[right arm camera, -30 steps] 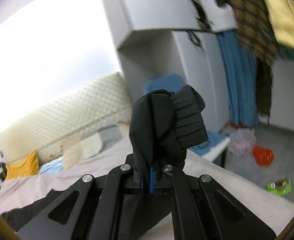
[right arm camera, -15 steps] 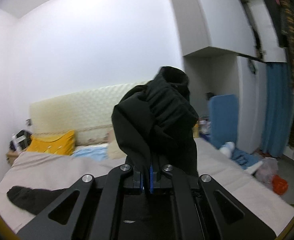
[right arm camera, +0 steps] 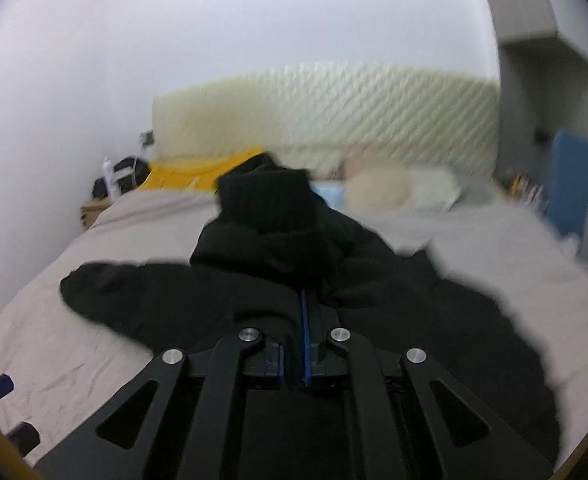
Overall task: Fold large clothes
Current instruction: 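Fold the held sleeve across the jacket body and open the right tool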
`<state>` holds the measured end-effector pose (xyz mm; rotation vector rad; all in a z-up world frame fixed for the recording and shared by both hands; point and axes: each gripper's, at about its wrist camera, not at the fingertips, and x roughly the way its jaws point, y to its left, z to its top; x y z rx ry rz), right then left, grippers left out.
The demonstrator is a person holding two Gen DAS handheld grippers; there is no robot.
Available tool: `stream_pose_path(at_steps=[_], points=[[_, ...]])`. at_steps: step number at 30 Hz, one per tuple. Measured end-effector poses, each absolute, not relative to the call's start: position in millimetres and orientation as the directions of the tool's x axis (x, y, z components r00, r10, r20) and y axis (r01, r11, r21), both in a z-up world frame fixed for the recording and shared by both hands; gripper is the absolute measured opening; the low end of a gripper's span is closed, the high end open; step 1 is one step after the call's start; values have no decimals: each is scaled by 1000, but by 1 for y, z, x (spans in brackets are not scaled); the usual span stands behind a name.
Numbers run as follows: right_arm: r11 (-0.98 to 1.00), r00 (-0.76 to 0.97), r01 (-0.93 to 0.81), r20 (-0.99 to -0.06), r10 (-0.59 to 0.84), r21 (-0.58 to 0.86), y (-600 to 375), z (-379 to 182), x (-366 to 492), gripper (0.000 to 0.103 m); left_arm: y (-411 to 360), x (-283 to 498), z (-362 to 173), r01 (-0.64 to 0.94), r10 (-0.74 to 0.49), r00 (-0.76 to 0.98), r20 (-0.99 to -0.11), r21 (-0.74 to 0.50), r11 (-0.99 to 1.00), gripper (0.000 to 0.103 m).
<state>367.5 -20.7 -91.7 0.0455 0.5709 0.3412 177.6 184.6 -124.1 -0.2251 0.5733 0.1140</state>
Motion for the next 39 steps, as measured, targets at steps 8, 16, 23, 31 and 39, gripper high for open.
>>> stream_pose_path(at_steps=[8,16,23,31,39], points=[[943,698,-284,-636,329,175,2,-170,381,7,193,186,-132,-173,29,825,-565,-204,964,102],[957,619,-263,-740,262,118,17,-199,387,7,190,194,-142,-167,19,809,-587,-199,966,102],[935,577,-304,-744,335,185,7,-175,365,27,184,190,-141,-154,-3,814,-581,-220,963,102],[916,630,-325,-668,395,236,-24,-137,313,80,170,180,-135,-122,-38,818,-574,-237,964,102],[957,751,-277,-602,272,87,-83,-93,259,80,138,159,-118,-69,-48,838,-543,-193,979,102]])
